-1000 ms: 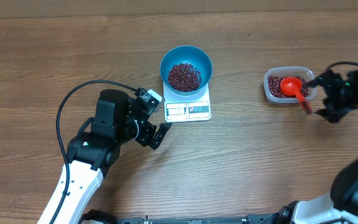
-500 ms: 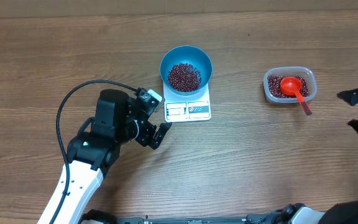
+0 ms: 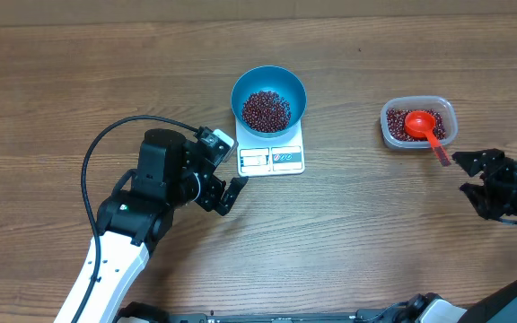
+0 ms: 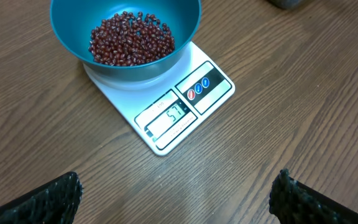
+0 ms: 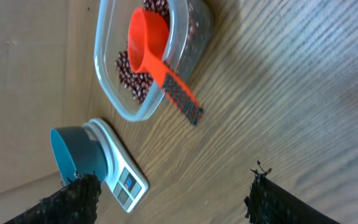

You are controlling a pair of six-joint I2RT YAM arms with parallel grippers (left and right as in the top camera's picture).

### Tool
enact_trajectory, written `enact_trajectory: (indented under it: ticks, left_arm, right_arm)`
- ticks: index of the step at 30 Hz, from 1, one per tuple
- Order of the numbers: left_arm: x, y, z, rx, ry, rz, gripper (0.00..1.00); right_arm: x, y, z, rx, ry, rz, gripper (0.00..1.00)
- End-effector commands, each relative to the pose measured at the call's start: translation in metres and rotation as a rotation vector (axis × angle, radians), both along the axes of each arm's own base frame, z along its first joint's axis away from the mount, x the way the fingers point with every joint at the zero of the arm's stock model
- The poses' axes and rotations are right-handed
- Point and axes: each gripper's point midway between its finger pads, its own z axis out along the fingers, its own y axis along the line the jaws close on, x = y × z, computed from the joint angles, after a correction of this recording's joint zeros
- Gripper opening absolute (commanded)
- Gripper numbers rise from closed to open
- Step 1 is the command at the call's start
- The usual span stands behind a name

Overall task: Scoop item into bowl and weigh 150g on scale
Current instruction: 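Open the right gripper, leave the scoop in the tub, and withdraw right, then reach the right gripper back to the scoop handle and grasp it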

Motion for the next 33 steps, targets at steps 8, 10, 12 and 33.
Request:
enact_trajectory:
  ticks: [8,10,12,33]
  left_arm:
    - [0.000,0.001,-0.003,-0.010,0.019,0.012,1.00]
    - [0.000,0.001,-0.003,-0.010,0.019,0.012,0.99]
    - [0.000,0.001,-0.003,-0.011,0.018,0.012,0.99]
    - [0.000,0.001,-0.003,-0.010,0.019,0.012,1.00]
  right_arm:
    - [0.007,0.013,-0.034,0.096,-0.110,-0.056,0.73]
    - [0.011,0.018,-0.033,0.112,-0.177,-0.035,0.71]
    - [0.014,0.016,-0.034,0.117,-0.200,-0.055,0.67]
    - [0.053,0.016,-0.041,0.107,-0.270,-0.085,0.58]
